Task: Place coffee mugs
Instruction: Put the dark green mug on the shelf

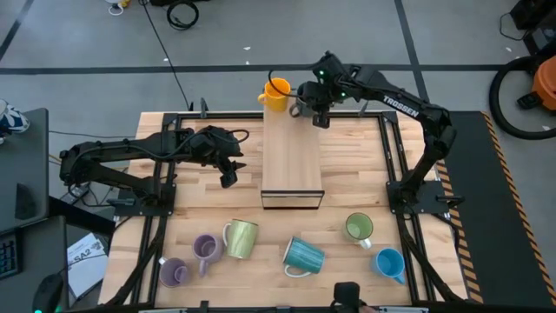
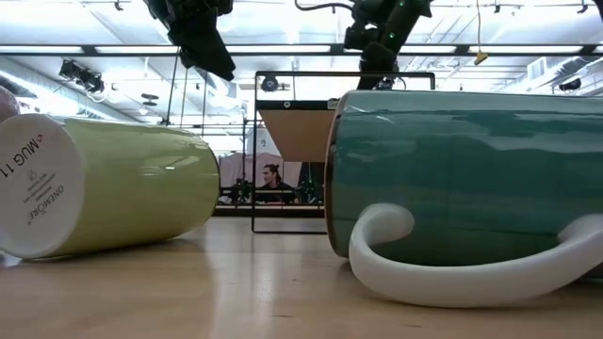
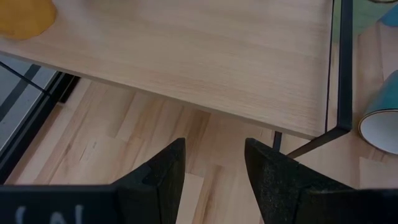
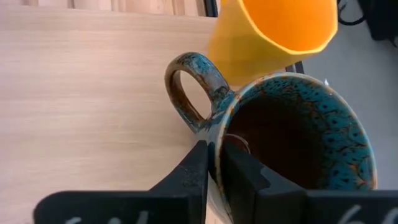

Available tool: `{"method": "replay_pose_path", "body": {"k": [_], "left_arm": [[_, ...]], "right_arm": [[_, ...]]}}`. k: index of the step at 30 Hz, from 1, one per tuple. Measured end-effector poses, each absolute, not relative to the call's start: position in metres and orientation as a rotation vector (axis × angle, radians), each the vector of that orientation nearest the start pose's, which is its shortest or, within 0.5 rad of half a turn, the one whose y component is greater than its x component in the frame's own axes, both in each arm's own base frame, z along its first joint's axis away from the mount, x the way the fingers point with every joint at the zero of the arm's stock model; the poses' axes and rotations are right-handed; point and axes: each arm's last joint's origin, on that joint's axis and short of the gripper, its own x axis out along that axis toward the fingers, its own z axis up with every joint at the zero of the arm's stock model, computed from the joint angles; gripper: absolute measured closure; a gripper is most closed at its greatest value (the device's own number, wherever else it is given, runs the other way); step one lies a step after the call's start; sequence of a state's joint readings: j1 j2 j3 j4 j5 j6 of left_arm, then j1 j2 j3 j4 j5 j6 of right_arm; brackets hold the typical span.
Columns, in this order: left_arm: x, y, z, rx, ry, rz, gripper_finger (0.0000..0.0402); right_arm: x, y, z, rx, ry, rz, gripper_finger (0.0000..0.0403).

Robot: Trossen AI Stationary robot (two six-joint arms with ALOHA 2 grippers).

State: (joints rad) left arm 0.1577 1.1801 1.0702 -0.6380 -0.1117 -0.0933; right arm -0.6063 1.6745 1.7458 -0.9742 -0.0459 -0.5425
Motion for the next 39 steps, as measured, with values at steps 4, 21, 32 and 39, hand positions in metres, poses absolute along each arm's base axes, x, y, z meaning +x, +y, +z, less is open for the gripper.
{"method": "replay_pose_path", "body": {"k": [4, 21, 32, 39], "left_arm": [[0.237, 0.041, 0.315, -0.106, 0.737, 0.291, 0.0230], [0.237, 0.041, 0.315, -0.106, 0.737, 0.291, 0.0230], [0.237, 0.041, 0.315, -0.105, 0.738, 0.291, 0.0230], [0.237, 0.041, 0.315, -0.104, 0.738, 0.291, 0.0230]], "right_arm": [[0.284, -0.203, 0.369, -0.195, 0.939, -0.268, 0.0359], [0.284, -0.215, 0.367, -0.183, 0.889, -0.241, 0.0359], [0.285, -0.218, 0.365, -0.182, 0.889, -0.247, 0.0343], [0.285, -0.218, 0.367, -0.187, 0.877, -0.248, 0.0330]]}}
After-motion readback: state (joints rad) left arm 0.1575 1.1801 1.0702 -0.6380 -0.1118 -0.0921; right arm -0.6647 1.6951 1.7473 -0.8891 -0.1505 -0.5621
